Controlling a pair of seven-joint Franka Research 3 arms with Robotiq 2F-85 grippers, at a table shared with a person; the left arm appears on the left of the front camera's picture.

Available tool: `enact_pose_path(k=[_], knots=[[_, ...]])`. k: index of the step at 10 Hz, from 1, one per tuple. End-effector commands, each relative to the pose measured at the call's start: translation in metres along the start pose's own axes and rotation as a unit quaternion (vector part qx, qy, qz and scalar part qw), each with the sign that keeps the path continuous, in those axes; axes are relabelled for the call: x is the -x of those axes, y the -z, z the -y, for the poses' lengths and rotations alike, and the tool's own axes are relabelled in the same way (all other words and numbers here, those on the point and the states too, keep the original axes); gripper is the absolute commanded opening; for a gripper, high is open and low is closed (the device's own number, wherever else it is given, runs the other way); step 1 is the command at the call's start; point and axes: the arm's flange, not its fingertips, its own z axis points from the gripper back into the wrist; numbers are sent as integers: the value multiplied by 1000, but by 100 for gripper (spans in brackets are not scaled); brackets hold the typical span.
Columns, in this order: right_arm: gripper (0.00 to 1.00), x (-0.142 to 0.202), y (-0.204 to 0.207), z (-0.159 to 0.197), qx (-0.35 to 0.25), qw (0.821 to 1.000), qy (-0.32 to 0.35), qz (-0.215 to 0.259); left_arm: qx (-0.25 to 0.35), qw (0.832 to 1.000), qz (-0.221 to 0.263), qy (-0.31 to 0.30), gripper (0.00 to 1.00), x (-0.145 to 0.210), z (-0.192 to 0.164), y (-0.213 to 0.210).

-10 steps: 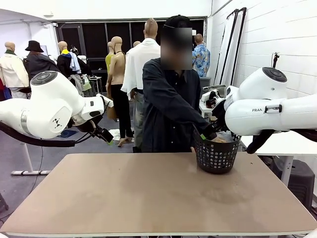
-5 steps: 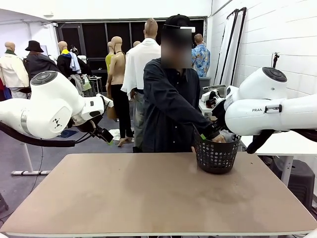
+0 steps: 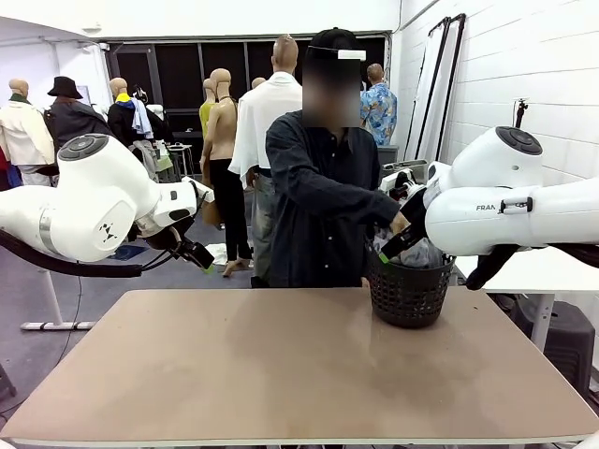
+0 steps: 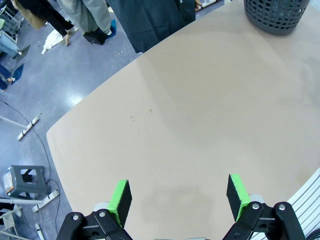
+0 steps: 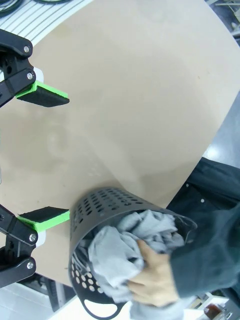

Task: Fold the training pants.
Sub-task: Grab both ends of the Training pants handed by a person.

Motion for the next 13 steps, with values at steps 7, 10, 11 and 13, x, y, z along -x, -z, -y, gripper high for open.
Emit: enact_pose_path(k=[7, 10, 11, 13], knots=[[100, 0, 0, 0, 1, 1000, 0, 2, 0, 1000, 0, 6, 100, 0, 0, 0], [100, 0, 0, 0, 1, 1000, 0, 2, 0, 1000, 0, 6, 100, 0, 0, 0], [100, 0, 0, 0, 1, 1000, 0, 2, 0, 1000, 0, 6, 100, 0, 0, 0], [100, 0, 0, 0, 1, 1000, 0, 2, 0, 1000, 0, 6, 100, 0, 0, 0]])
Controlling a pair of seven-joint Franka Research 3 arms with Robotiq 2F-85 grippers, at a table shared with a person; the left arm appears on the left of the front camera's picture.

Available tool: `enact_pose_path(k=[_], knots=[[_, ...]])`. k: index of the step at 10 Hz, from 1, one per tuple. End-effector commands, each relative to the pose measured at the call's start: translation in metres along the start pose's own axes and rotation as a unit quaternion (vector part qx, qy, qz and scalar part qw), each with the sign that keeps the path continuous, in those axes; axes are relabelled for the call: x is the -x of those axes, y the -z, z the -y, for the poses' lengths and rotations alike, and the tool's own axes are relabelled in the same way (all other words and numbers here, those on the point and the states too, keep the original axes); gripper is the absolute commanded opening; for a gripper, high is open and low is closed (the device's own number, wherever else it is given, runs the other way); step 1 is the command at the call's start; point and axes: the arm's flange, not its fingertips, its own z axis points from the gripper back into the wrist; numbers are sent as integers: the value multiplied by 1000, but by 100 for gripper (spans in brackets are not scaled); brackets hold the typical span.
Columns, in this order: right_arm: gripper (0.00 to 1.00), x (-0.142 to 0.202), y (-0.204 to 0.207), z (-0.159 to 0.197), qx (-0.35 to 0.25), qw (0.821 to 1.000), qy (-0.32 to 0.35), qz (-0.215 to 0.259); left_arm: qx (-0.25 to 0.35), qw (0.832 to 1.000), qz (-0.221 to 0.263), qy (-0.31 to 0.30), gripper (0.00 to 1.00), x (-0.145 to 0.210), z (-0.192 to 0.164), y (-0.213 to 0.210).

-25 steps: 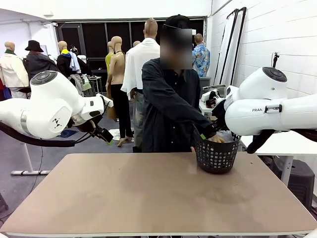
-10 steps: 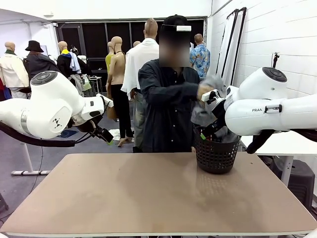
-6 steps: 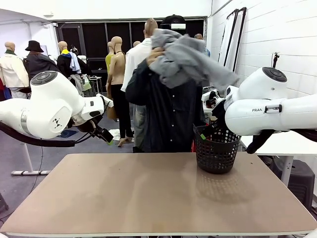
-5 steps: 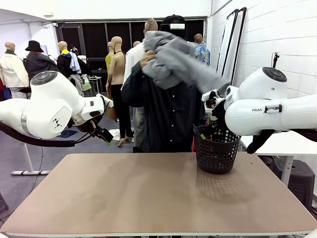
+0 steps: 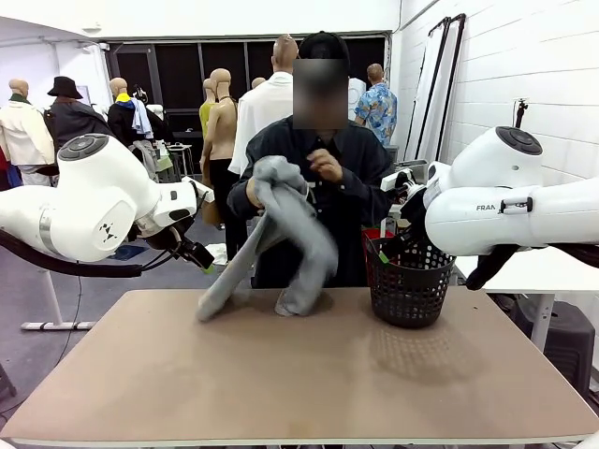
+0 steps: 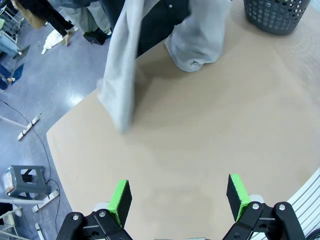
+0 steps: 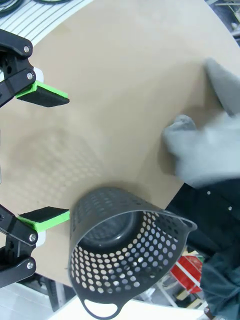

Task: Fold the training pants.
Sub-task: Grab both ends of the Training pants handed by a person.

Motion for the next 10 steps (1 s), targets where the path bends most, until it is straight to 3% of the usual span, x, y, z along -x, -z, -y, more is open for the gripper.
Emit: enact_pose_path(k=[1, 10], knots=[[100, 0, 0, 0, 1, 1000, 0, 2, 0, 1000, 0, 6, 100, 0, 0, 0], [100, 0, 0, 0, 1, 1000, 0, 2, 0, 1000, 0, 6, 100, 0, 0, 0]])
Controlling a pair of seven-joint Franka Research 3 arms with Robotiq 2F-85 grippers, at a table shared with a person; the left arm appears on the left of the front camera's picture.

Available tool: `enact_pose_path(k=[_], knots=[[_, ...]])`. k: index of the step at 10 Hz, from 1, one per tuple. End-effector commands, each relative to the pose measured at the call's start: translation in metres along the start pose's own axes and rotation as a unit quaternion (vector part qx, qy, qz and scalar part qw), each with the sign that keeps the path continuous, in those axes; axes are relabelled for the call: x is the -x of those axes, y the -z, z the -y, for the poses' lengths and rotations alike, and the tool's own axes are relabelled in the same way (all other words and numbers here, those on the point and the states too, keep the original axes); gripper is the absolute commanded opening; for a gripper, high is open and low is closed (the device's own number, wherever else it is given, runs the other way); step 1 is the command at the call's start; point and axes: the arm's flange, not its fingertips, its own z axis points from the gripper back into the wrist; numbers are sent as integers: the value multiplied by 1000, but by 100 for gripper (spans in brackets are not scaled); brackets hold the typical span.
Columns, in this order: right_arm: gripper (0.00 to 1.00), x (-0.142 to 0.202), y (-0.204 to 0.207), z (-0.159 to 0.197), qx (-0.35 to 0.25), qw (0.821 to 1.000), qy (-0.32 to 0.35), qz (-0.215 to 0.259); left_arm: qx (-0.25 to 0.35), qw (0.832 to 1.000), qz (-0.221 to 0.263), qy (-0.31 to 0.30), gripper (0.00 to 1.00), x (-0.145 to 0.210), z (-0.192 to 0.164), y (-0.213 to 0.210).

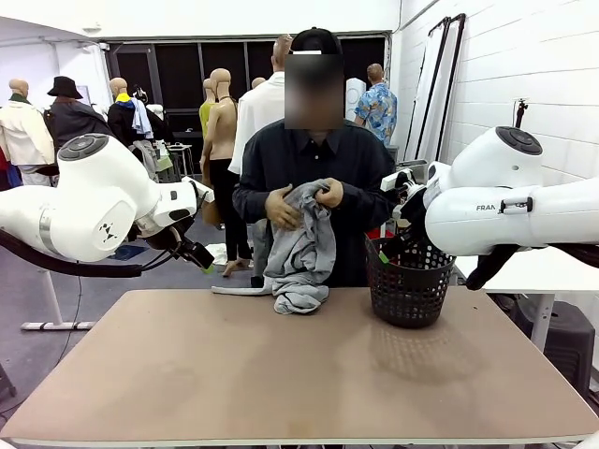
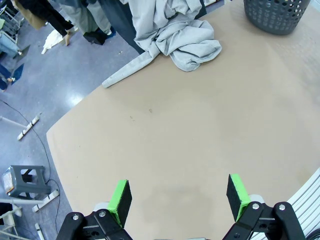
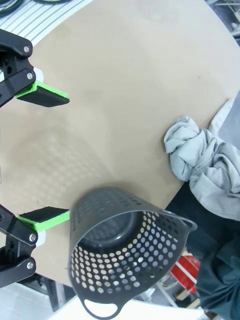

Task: Fold the training pants.
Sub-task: Grab both ends of the Training pants handed by a person.

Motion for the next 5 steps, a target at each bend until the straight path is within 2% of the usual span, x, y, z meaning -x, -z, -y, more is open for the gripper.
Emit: enact_pose_path(k=[1, 5], knots=[[100, 0, 0, 0, 1, 1000, 0, 2, 0, 1000, 0, 6, 100, 0, 0, 0], [100, 0, 0, 0, 1, 1000, 0, 2, 0, 1000, 0, 6, 100, 0, 0, 0]])
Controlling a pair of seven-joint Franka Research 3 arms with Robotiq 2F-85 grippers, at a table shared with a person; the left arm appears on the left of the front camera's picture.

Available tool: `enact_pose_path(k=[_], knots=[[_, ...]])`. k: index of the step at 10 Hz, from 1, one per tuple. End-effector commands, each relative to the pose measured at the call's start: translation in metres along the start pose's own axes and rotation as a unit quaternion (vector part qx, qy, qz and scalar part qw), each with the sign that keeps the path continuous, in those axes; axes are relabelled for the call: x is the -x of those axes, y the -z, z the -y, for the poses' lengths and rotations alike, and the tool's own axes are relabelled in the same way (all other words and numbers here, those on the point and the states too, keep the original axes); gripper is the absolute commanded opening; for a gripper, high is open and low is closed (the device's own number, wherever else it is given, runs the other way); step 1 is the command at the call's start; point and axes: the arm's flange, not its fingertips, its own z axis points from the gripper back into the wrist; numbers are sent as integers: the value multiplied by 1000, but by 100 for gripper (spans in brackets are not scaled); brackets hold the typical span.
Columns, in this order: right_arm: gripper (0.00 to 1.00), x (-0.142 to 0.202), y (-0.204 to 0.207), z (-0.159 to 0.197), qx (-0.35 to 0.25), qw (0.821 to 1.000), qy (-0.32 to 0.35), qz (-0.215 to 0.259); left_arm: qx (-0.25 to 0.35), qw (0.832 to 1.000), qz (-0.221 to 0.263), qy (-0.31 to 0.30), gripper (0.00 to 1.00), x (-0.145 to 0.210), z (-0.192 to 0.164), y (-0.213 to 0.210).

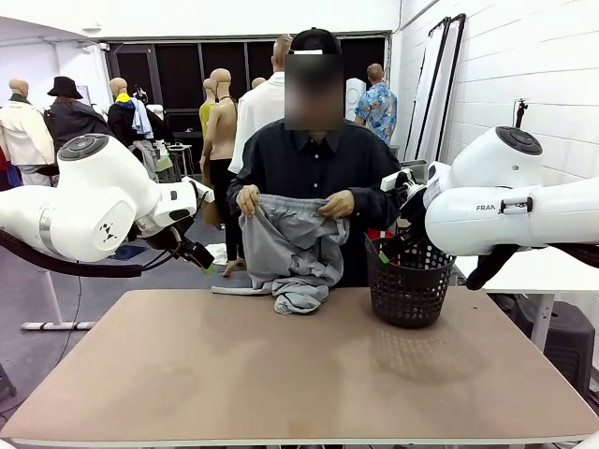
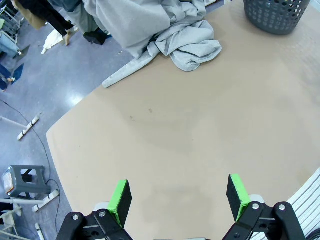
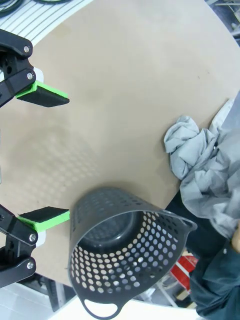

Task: Fold the training pants.
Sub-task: Grab both ends of the Training pants handed by a person.

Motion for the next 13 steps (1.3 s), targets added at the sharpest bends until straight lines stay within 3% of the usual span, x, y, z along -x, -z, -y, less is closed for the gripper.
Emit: enact_pose_path(k=[1, 13], knots=[[100, 0, 0, 0, 1, 1000, 0, 2, 0, 1000, 0, 6, 100, 0, 0, 0], [100, 0, 0, 0, 1, 1000, 0, 2, 0, 1000, 0, 6, 100, 0, 0, 0]])
